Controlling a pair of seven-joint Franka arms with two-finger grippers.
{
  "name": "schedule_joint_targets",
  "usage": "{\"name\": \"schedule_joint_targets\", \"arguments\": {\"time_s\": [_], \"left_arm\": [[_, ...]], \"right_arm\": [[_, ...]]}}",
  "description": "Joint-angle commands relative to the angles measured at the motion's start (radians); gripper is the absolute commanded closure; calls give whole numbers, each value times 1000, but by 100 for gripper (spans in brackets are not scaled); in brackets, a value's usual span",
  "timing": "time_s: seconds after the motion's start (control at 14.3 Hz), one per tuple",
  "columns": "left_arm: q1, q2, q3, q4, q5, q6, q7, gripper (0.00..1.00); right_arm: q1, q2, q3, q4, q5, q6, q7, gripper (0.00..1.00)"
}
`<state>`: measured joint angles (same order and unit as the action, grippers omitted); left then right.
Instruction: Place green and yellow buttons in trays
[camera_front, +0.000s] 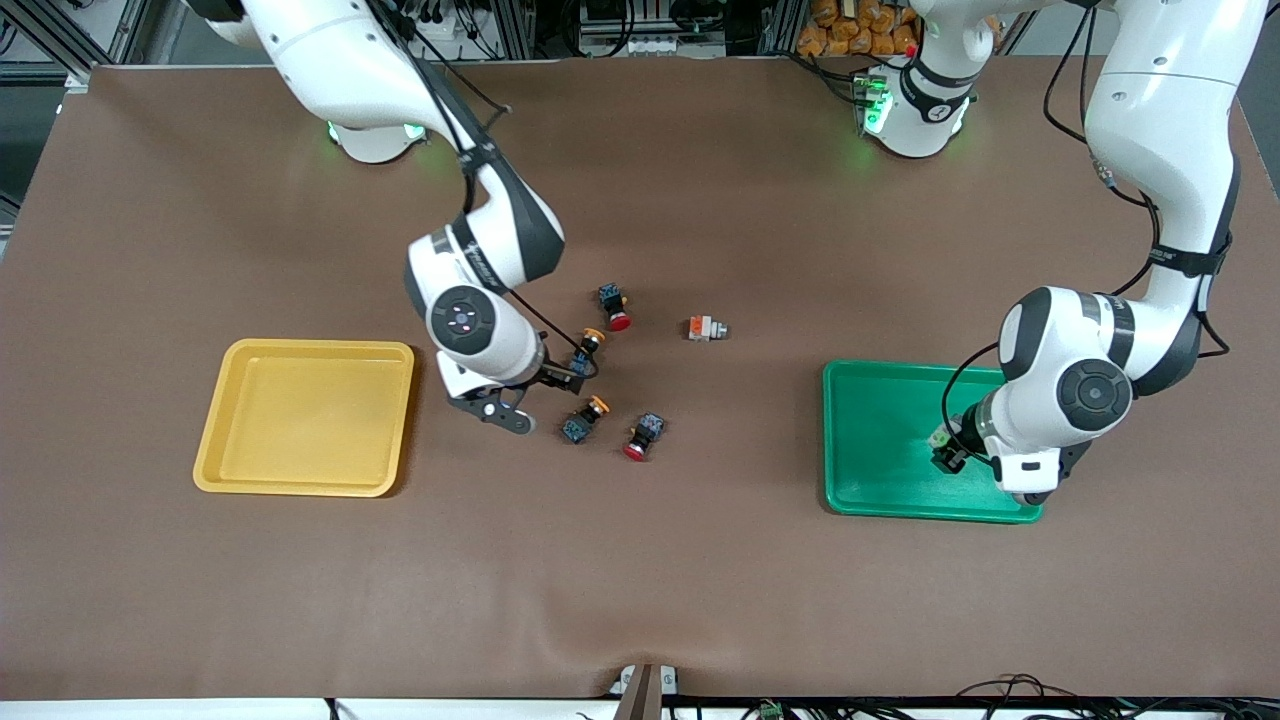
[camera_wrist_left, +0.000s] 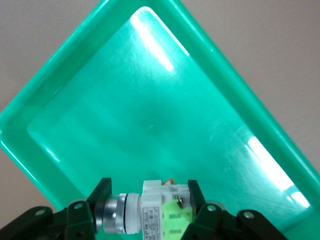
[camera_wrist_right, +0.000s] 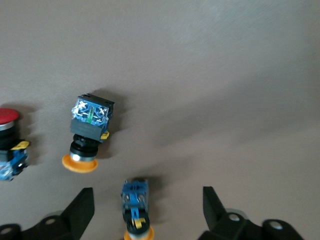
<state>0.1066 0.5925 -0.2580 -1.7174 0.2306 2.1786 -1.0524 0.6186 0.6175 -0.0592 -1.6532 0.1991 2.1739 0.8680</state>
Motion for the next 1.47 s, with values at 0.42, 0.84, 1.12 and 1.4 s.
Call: {"name": "schedule_joint_targets", "arguments": {"time_s": [0.42, 0.84, 1.12, 1.4], "left_arm": [[12, -54, -29, -1, 19, -127, -24, 0], [5, -103, -271, 15, -34, -183, -231, 0], [-120, -100, -308, -2, -36, -154, -378, 0], [-194, -95, -310, -154, -36, 57, -609, 0]], "right_arm": [[53, 45, -8, -54, 16, 104, 35, 21], [78, 71, -8, -54, 14, 127, 74, 52], [98, 73, -11, -54, 0, 129, 100, 69], [76, 44, -17, -39, -13, 81, 86, 100]]}}
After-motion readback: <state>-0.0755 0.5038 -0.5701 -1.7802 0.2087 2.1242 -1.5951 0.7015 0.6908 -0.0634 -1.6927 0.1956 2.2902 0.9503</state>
